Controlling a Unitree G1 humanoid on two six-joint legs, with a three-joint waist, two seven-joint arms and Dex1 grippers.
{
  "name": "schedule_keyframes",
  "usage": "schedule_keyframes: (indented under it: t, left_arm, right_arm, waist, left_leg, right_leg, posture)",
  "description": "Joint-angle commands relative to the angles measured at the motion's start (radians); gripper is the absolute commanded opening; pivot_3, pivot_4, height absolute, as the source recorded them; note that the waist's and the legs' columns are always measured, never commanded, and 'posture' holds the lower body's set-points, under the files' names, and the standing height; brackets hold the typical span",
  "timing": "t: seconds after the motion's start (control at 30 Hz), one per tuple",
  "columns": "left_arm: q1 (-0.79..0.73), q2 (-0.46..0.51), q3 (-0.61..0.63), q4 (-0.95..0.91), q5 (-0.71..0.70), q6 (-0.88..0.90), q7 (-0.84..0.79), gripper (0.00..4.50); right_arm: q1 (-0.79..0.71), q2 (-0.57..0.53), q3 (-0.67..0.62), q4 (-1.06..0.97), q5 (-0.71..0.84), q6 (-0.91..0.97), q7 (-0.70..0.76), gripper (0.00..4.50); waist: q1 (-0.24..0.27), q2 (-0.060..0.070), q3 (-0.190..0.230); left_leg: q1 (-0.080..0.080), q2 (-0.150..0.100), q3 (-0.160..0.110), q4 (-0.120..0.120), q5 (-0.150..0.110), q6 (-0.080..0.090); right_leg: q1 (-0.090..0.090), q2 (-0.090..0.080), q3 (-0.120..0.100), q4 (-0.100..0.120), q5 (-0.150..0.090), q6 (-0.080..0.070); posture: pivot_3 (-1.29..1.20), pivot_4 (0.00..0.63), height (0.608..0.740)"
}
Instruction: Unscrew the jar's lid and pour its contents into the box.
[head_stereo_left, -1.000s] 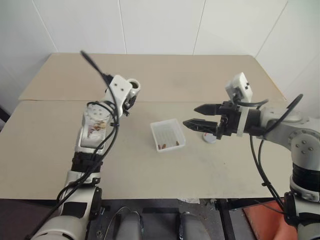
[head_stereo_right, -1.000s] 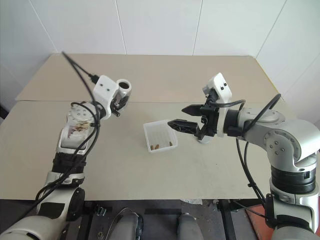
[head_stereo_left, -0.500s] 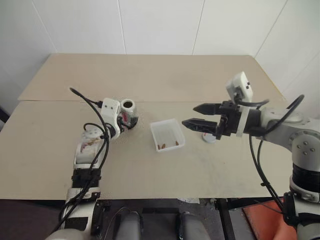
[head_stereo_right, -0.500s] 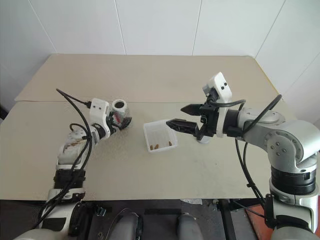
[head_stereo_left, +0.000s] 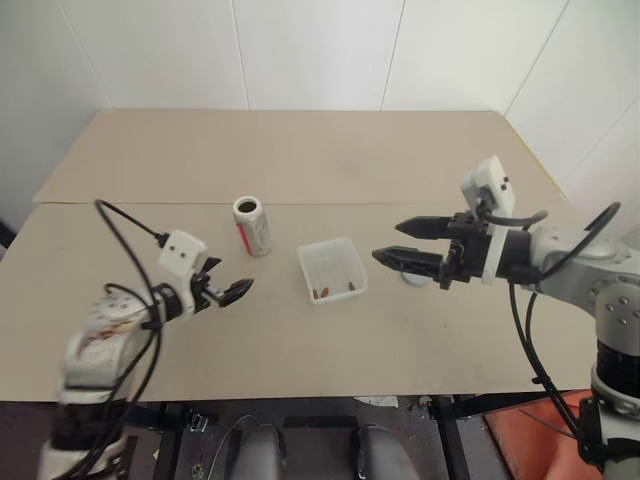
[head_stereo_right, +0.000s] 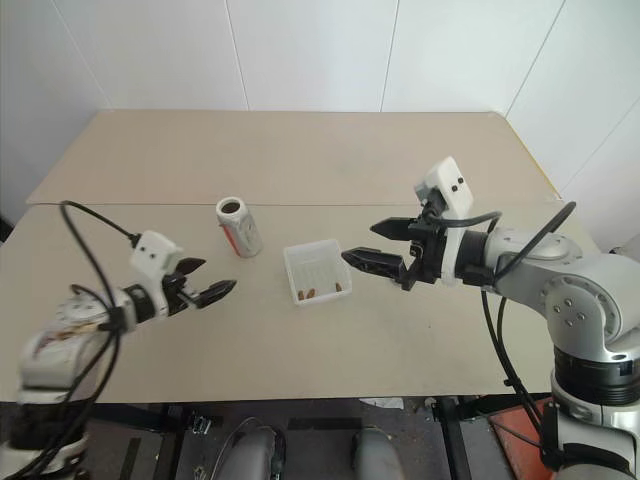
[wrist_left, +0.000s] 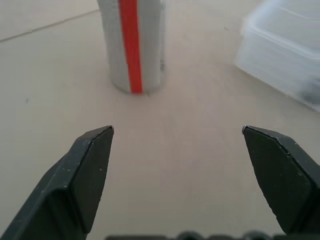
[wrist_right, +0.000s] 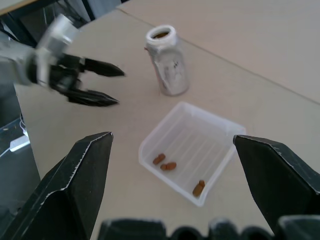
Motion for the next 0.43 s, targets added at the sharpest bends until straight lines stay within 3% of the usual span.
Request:
schedule_keyframes:
  t: [0.03, 0.13, 0.23, 0.43]
  left_arm:
    - [0.091, 0.136, 0.216, 0.007, -0.112, -0.184, -0.264, 4.49]
    - [0.112, 0.222, 0.312, 0.105, -0.149, -0.304, -0.389, 4.49]
    - [0.101, 0.283, 0.345, 0.169, -0.194, -0.31, -0.449, 4.49]
    - [0.106, 0.303, 0.336, 0.186, -0.218, -0.341, -0.467, 4.49]
  right_arm:
    - [0.03, -0.057, -0.036, -0.01, -0.038, -0.086, 0.061, 4.5]
    - [0.057, -0.099, -0.032, 0.028, -0.078, -0.169, 0.148, 4.5]
    - [0.08, -0.131, -0.009, 0.046, -0.136, -0.242, 0.203, 4.5]
    - [0.115, -0.144, -0.033, 0.066, -0.159, -0.287, 0.247, 4.5]
  waist:
    - [-0.001, 0.0, 0.0]
    - [0.003, 0.0, 0.0]
    - [0.009, 0.0, 0.0]
    - [0.003, 0.0, 0.0]
  left_leg:
    - [0.0, 0.0, 0.0, 0.0, 0.0, 0.0]
    - [0.002, 0.0, 0.002, -0.001, 0.0, 0.0]
    - [0.004, 0.0, 0.002, -0.001, 0.0, 0.0]
    - [0.003, 0.001, 0.002, -0.002, 0.0, 0.0]
  right_leg:
    - [0.0, 0.0, 0.0, 0.0, 0.0, 0.0]
    - [0.0, 0.0, 0.0, 0.0, -0.001, -0.001]
    - [0.003, 0.0, 0.0, -0.001, -0.001, -0.001]
    - [0.001, 0.0, 0.001, -0.001, -0.001, -0.001]
  posture:
    - [0.0, 0.15, 0.74]
    - [0.0, 0.15, 0.74]
    - [0.0, 0.15, 0.74]
    - [0.0, 0.15, 0.74]
